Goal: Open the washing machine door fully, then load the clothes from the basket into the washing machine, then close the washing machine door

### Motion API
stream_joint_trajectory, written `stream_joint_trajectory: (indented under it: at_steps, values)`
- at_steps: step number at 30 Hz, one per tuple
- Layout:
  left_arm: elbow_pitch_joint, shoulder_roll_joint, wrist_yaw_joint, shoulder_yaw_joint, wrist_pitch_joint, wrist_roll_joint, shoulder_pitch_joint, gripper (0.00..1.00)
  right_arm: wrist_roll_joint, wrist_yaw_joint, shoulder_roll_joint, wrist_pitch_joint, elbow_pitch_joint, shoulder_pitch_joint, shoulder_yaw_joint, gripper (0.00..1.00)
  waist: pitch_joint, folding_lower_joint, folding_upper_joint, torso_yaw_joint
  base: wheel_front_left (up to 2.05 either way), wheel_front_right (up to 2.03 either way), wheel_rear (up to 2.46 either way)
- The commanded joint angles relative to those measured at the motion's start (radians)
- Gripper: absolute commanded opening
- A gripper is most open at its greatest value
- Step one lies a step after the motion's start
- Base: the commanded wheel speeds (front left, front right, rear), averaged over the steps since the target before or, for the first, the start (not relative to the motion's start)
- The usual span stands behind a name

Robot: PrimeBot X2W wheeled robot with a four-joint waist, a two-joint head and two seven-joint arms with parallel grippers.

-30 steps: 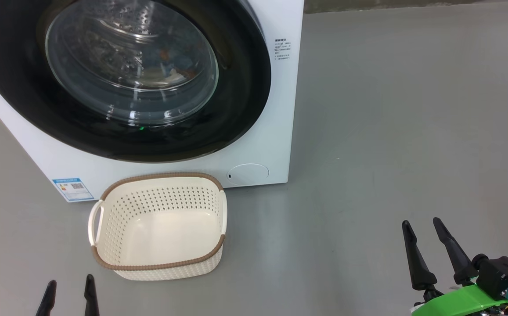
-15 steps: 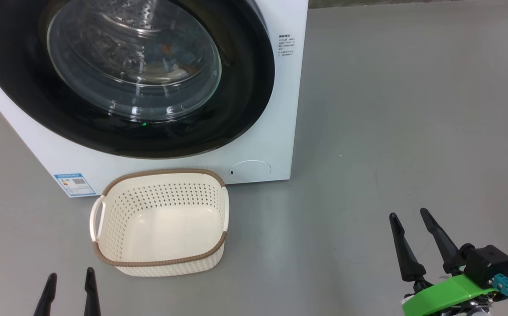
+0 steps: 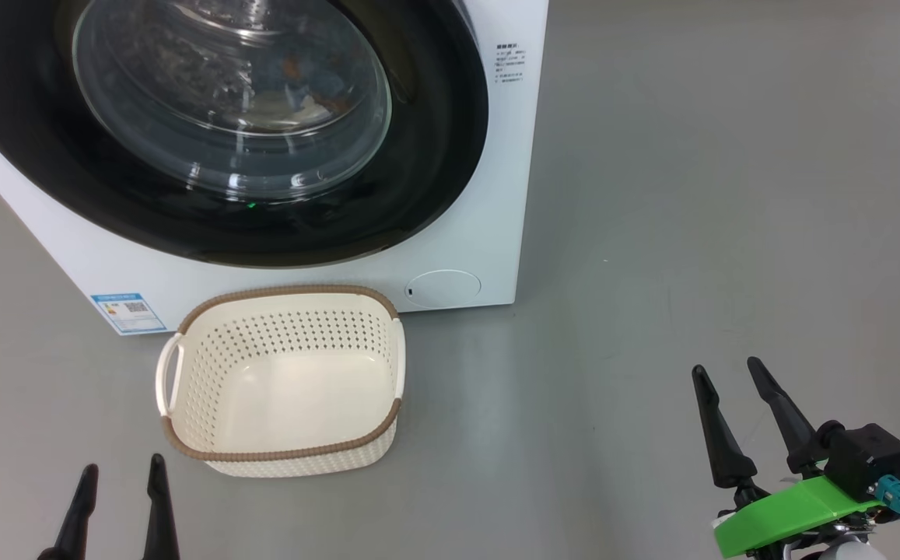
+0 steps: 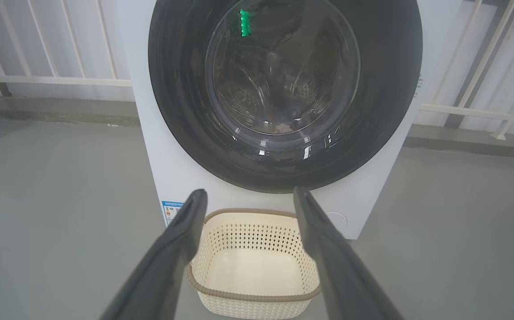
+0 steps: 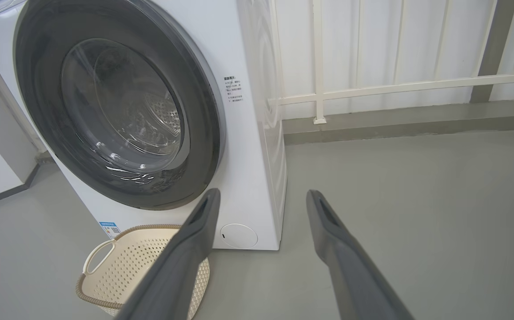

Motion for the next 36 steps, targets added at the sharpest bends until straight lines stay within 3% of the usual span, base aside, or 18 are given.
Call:
stream_joint_trajectory:
  at_steps: [1, 36]
  values:
    - [-0.024, 0.013, -0.004, 0.035, -0.006, -0.003, -0.038, 1.0, -0.013, -0.006, -0.008, -0.005, -0.025, -0.031, 0.022, 1.0, 0.0, 0.0, -0.0001, 0.0, 0.0, 0.0, 0.0]
    - [0.001, 0.013, -0.016, 0.045, -0.006, 0.016, -0.041, 1.0, -0.01, -0.006, 0.008, -0.005, -0.012, -0.018, 0.004, 1.0, -0.023, 0.0, -0.0001, 0.0, 0.0, 0.0, 0.0]
